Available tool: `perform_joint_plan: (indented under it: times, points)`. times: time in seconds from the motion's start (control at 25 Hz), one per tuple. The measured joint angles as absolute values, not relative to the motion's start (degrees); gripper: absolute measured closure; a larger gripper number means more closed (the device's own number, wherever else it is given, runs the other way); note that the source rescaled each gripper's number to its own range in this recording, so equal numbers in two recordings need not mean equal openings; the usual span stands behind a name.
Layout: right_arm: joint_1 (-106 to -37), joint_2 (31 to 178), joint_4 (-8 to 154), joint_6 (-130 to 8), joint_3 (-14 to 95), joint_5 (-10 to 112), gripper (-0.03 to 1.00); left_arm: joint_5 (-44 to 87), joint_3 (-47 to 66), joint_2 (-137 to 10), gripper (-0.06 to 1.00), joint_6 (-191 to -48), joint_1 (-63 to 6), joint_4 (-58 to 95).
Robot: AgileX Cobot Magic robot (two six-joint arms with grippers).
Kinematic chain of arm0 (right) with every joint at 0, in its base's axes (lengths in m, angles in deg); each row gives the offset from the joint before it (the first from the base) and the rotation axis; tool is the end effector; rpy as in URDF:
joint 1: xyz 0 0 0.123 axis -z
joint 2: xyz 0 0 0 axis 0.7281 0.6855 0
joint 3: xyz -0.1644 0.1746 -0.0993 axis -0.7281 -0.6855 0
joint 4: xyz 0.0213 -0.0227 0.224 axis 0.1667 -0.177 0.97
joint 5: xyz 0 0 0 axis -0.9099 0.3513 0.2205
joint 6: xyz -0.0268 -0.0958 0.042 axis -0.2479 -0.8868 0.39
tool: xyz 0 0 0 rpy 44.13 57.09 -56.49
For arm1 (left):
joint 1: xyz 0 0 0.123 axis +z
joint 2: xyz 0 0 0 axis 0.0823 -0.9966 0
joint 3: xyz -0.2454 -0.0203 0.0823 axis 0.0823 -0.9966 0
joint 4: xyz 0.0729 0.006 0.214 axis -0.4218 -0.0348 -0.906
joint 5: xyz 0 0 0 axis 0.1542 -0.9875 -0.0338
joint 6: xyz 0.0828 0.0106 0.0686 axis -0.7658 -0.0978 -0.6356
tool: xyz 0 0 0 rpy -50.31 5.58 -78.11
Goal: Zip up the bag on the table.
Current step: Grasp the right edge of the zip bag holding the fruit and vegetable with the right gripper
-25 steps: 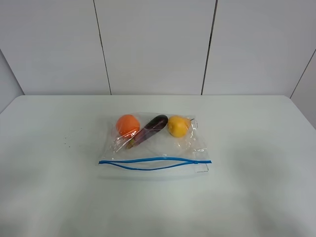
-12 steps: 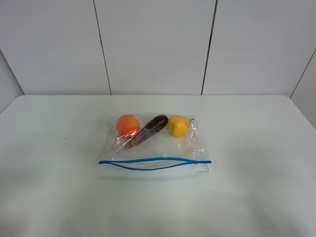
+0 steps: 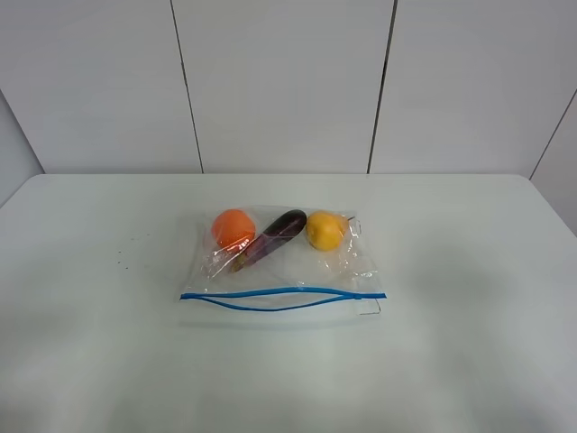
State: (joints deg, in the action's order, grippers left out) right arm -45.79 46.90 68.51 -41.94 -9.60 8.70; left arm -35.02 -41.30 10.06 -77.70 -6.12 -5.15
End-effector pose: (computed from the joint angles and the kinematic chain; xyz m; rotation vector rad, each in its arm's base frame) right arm 0.0589 0.0041 0.2703 -0.0418 2.1322 0.0234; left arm 0.0127 0.0156 0.2583 -0.1169 2.0258 0.1044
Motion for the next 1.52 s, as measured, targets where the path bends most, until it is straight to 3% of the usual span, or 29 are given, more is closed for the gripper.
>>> perform_joint_plan:
  times: [0.2, 0.4, 0.64, 0.84, 1.04, 1.52]
  points:
    - [-45.8, 67.8, 81.3, -46.9, -9.6, 18.9, -0.03, -35.0, -41.3, 10.1, -0.05, -77.7, -6.1, -5.2]
    - [-45.8, 90.8, 98.8, -64.2, -6.8, 26.3, -0.03, -35.0, -41.3, 10.1, -0.05, -77.7, -6.1, -5.2]
    - [-43.3, 114.8, 119.5, -86.3, 2.5, 19.9, -0.03, -35.0, -41.3, 10.1, -0.05, -77.7, -6.1, -5.2]
    - [-36.4, 131.2, 131.1, -99.0, 9.7, 4.9, -0.03, -35.0, -41.3, 10.1, -0.05, -77.7, -6.1, -5.2]
    - [-33.8, 144.3, 134.1, -103.5, 15.0, -7.6, -0.03, -35.0, -41.3, 10.1, -0.05, -77.7, -6.1, -5.2]
    - [-35.0, 154.3, 134.1, -105.2, 18.6, -8.6, -0.03, -35.0, -41.3, 10.1, -0.05, -77.7, -6.1, -5.2]
